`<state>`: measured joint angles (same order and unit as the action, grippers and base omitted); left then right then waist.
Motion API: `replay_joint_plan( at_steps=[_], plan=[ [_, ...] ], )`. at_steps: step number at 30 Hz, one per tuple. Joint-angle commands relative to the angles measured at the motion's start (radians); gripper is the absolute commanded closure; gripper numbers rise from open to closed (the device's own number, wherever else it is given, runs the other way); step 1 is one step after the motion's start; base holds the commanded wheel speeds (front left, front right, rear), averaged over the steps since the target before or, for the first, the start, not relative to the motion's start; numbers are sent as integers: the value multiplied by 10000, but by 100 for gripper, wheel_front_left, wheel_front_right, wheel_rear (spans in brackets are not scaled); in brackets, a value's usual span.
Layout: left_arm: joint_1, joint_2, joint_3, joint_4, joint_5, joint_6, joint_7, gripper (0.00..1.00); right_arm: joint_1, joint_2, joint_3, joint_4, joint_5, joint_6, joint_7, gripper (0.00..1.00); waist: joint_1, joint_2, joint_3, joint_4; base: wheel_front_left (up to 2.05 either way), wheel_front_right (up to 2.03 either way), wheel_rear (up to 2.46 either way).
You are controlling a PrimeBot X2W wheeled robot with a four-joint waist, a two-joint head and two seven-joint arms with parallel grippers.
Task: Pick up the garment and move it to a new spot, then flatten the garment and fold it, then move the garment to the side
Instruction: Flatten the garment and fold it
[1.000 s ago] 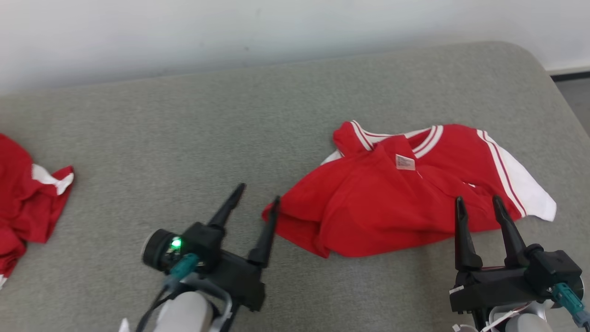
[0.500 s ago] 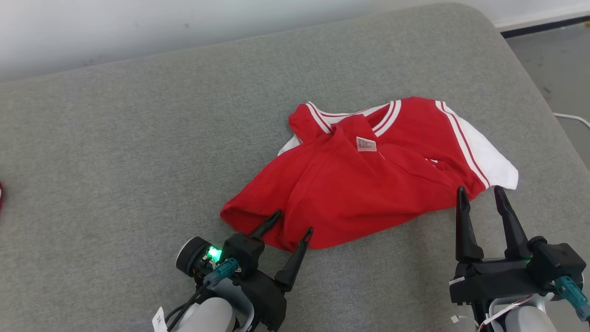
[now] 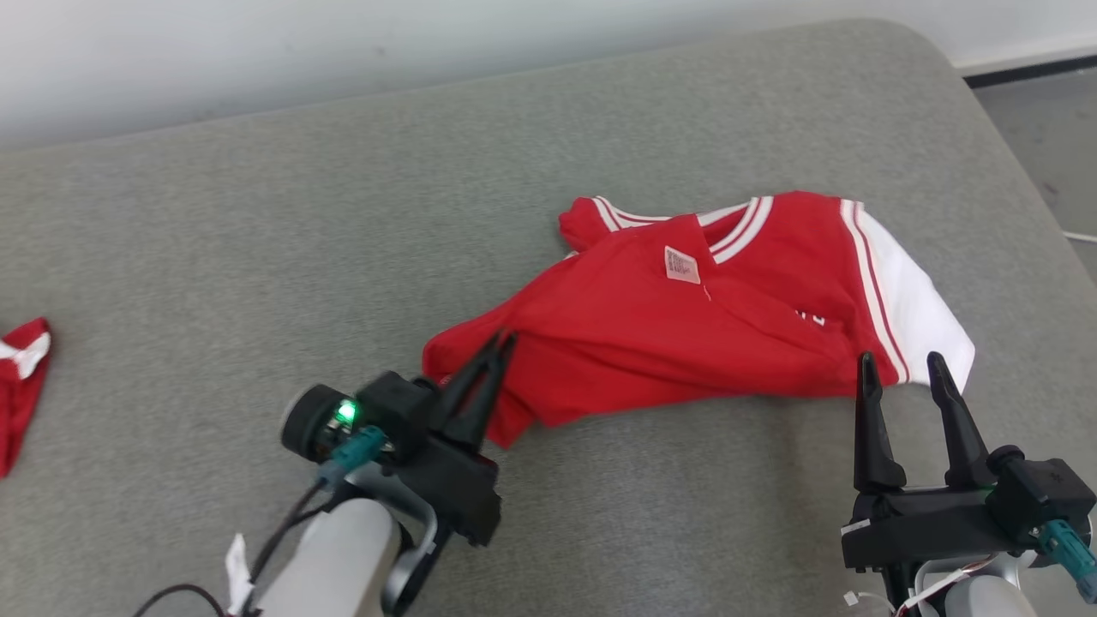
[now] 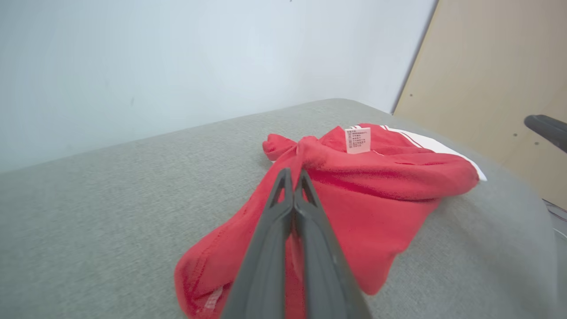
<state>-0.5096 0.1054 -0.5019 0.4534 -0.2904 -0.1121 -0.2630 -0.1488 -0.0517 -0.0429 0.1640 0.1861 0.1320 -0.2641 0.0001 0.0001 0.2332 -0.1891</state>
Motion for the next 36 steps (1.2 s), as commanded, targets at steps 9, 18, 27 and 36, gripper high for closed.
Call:
replay_joint_plan(
  at_steps=[9, 18, 27, 36],
  plan=[
    [651, 853, 1032, -1441, -86, 481, -17, 100, 265, 11, 69, 181, -62, -25, -5, 0, -1, -1, -806, 1614, 0, 0, 0],
    [2432, 1671, 1757, -2473, -445, 1053, 44, 100, 458, -4, 158, 357, -62, -25, -7, 0, -1, -1, -1172, 2474, 0, 0, 0],
    [4585, 1424, 1949, -2547, -1098, 1551, 41, 100, 482, -41, 266, 489, 17, -25, -7, 0, -1, -1, -1251, 2677, 0, 0, 0],
    [5169, 1008, 1895, -2117, -1165, 1506, -17, 0, 513, -89, 298, 598, 61, -26, -5, 0, -1, -1, -1342, 2695, 0, 0, 0]
  ],
)
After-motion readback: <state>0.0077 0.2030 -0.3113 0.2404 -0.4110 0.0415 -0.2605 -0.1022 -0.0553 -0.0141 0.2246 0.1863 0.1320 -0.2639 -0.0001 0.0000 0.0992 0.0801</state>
